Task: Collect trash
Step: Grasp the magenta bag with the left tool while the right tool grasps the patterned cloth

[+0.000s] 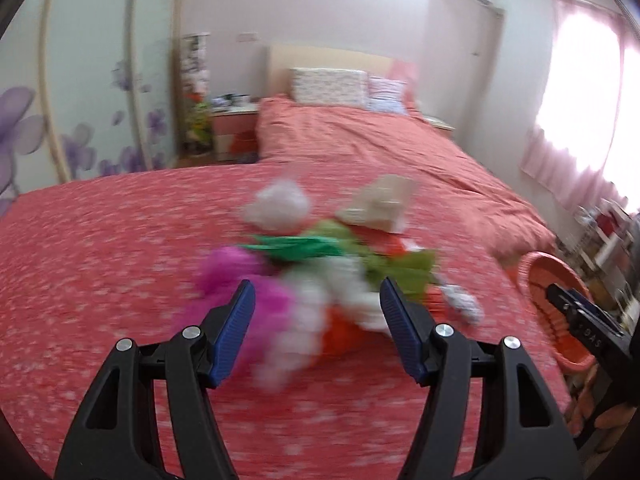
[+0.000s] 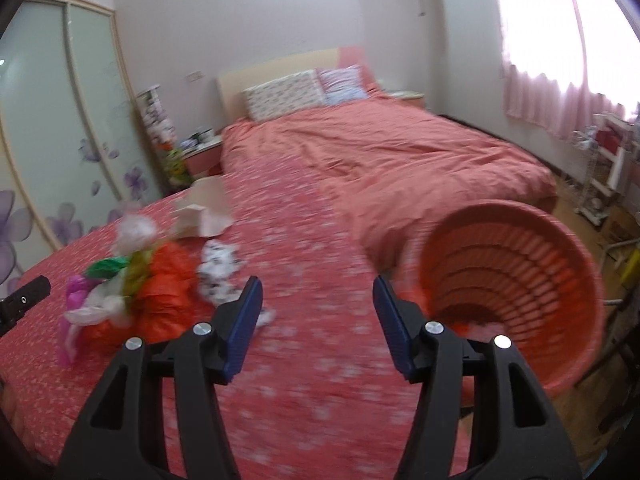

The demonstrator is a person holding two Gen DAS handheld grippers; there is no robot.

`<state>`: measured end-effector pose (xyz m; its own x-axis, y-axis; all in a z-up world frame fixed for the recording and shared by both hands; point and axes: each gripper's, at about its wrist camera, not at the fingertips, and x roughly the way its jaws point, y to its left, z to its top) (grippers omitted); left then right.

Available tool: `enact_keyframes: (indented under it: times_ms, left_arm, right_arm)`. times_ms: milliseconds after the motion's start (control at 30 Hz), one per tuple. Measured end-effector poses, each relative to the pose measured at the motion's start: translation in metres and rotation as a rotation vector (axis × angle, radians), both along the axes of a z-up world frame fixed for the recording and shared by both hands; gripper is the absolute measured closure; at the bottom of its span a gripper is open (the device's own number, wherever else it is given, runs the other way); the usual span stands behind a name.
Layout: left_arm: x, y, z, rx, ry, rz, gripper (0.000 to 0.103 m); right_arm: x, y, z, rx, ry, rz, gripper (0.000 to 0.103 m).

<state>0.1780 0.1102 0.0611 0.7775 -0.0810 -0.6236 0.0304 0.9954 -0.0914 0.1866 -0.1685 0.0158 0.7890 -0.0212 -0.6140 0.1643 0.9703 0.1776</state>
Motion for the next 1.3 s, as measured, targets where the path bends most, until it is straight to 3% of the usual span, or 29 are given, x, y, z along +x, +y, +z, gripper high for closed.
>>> enact_keyframes:
  times_ms: [100,233,533,633,800,867,1000,1233,1300]
  left_arm:
    - [0.008,0.032,-0.012,0.016,0.012,0.062,0.038]
    - [0.018,0.065,-0.027,-0.021,0.043,0.108,0.038]
    - [0.026,0.082,-0.041,-0.069,0.059,0.097,0.038]
    - [0.030,0.080,-0.043,-0.078,0.061,0.082,0.038]
    - [0.036,0.070,-0.048,-0.063,0.071,0.057,0.038]
    - [0.039,0.065,-0.050,-0.063,0.082,0.053,0.038]
    - [0.043,0.060,-0.055,-0.067,0.106,0.051,0.038]
    - [0.053,0.061,-0.074,-0.104,0.182,0.061,0.039]
    - [0.052,0.062,-0.076,-0.111,0.180,0.060,0.045]
  right_arm:
    - [0.023,0.025,-0.008,0.014,0.031,0.063,0.059]
    - [0.058,0.055,-0.026,0.021,0.098,0.135,0.070]
    - [0.097,0.087,-0.048,-0.010,0.177,0.216,0.070]
    - [0.099,0.091,-0.054,-0.037,0.199,0.228,0.072]
    - [0.092,0.086,-0.057,-0.062,0.216,0.224,0.092]
    - [0.089,0.079,-0.058,-0.070,0.216,0.193,0.095]
    - [0.078,0.059,-0.056,-0.053,0.206,0.119,0.096]
    - [0.066,0.046,-0.056,-0.048,0.202,0.101,0.096]
    - [0.065,0.045,-0.055,-0.048,0.200,0.102,0.096]
